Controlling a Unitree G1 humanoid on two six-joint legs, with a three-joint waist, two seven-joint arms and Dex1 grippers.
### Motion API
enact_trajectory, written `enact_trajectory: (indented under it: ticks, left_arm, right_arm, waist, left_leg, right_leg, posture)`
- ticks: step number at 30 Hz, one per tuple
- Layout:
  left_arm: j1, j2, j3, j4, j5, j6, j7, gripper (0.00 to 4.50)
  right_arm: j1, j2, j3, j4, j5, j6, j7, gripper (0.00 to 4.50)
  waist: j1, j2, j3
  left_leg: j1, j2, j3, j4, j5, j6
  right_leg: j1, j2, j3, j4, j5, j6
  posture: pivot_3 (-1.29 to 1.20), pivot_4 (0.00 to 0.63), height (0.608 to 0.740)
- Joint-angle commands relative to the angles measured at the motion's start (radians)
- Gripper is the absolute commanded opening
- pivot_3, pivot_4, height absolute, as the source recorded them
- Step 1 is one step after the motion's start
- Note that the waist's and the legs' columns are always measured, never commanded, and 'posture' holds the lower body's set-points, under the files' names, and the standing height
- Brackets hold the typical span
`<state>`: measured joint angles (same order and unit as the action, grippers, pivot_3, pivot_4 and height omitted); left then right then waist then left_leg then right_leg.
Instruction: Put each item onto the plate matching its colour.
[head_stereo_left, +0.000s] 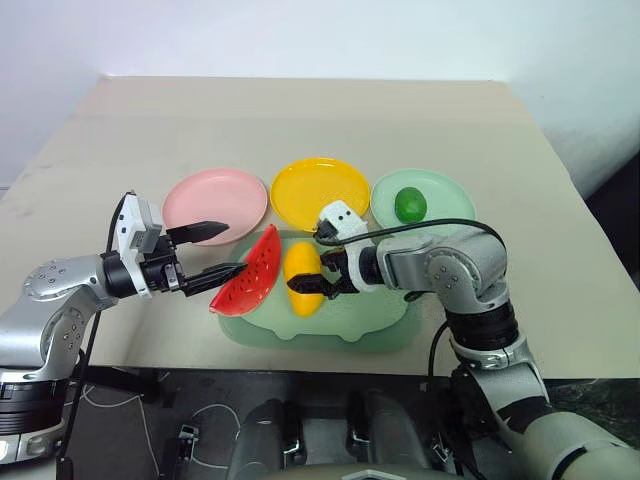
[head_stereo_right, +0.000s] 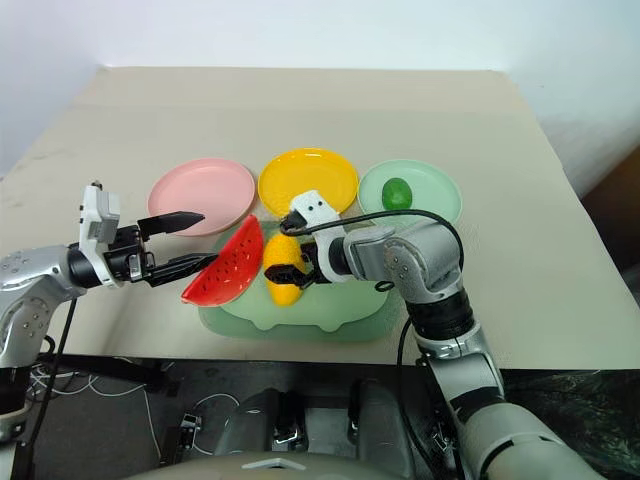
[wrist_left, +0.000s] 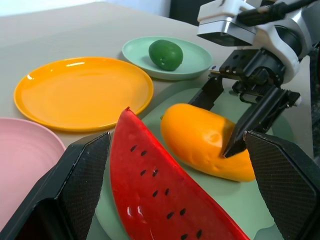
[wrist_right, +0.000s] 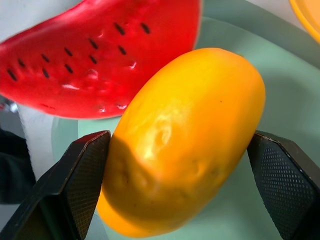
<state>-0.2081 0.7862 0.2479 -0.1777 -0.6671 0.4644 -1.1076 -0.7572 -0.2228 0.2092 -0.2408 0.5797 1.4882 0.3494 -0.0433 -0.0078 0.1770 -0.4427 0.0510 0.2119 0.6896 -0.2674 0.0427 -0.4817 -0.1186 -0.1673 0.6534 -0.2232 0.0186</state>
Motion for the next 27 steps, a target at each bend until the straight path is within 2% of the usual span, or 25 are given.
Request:
enact_trajectory:
  ticks: [1, 4, 8, 15, 18, 21, 27]
  left_arm:
    - [-0.012, 0.011, 0.024, -0.02, -0.009, -0.008, 0.003, 4.5]
    - [-0.014, 0.01, 0.022, -0.024, -0.01, -0.004, 0.005, 4.5]
    - [-0.021, 0.009, 0.024, -0.035, -0.018, 0.009, 0.019, 4.5]
    - [-0.033, 0.008, 0.039, -0.07, -0.042, 0.047, 0.069, 4.5]
    - [-0.025, 0.005, 0.05, -0.087, -0.052, 0.056, 0.086, 4.5]
    - [-0.012, 0.0, 0.056, -0.086, -0.05, 0.048, 0.087, 4.5]
    - [0.022, -0.007, 0.076, -0.051, -0.037, 0.003, 0.07, 4.5]
  right_arm:
    - [0.014, -0.032, 0.03, 0.002, -0.036, -0.025, -0.004, 4.09]
    - [0.015, -0.03, 0.019, -0.001, -0.032, -0.043, 0.007, 3.67]
    - [0.01, -0.034, -0.004, -0.009, -0.02, -0.048, 0.021, 3.66]
    - [-0.098, -0.064, -0.216, 0.025, 0.042, -0.067, 0.081, 3.63]
    - [-0.186, -0.074, -0.246, 0.17, -0.01, -0.172, 0.082, 3.63]
    - [-0.25, -0.079, -0.191, 0.35, -0.099, -0.323, 0.092, 3.63]
    - [-0.396, -0.006, -0.103, 0.84, -0.274, -0.663, 0.143, 3.63]
  waist:
    - [0.001, 0.0, 0.0]
    - [0.001, 0.0, 0.0]
    - [0.001, 0.0, 0.0]
    - [0.001, 0.0, 0.0]
    - [-0.005, 0.0, 0.0]
    - [-0.003, 0.0, 0.0]
    - [-0.007, 0.0, 0.0]
  left_leg:
    - [0.0, 0.0, 0.0, 0.0, 0.0, 0.0]
    - [0.0, 0.0, 0.0, 0.0, 0.0, 0.0]
    - [0.0, 0.0, 0.0, 0.0, 0.0, 0.0]
    - [-0.001, 0.0, 0.0, 0.0, 0.0, 0.0]
    - [-0.001, 0.0, 0.0, -0.001, 0.0, 0.0]
    - [0.0, 0.0, 0.001, -0.003, 0.001, -0.001]
    - [0.0, 0.0, 0.002, -0.004, 0.002, -0.001]
  right_leg:
    - [0.0, 0.0, 0.0, 0.0, 0.0, 0.0]
    - [0.0, 0.0, 0.0, 0.0, 0.0, 0.0]
    - [0.0, 0.0, 0.0, 0.0, 0.0, 0.0]
    - [-0.001, 0.0, 0.0, -0.001, 0.0, 0.0]
    - [-0.001, 0.001, 0.0, -0.001, 0.0, 0.0]
    - [-0.001, 0.002, 0.0, -0.001, 0.0, 0.0]
    - [-0.002, 0.002, 0.0, 0.0, 0.0, 0.001]
  posture:
    - [0.0, 0.15, 0.696]
    - [0.0, 0.15, 0.696]
    - [0.0, 0.15, 0.696]
    - [0.0, 0.15, 0.696]
    - [0.0, 0.15, 0.696]
    - [0.0, 0.15, 0.696]
    - [0.0, 0.15, 0.696]
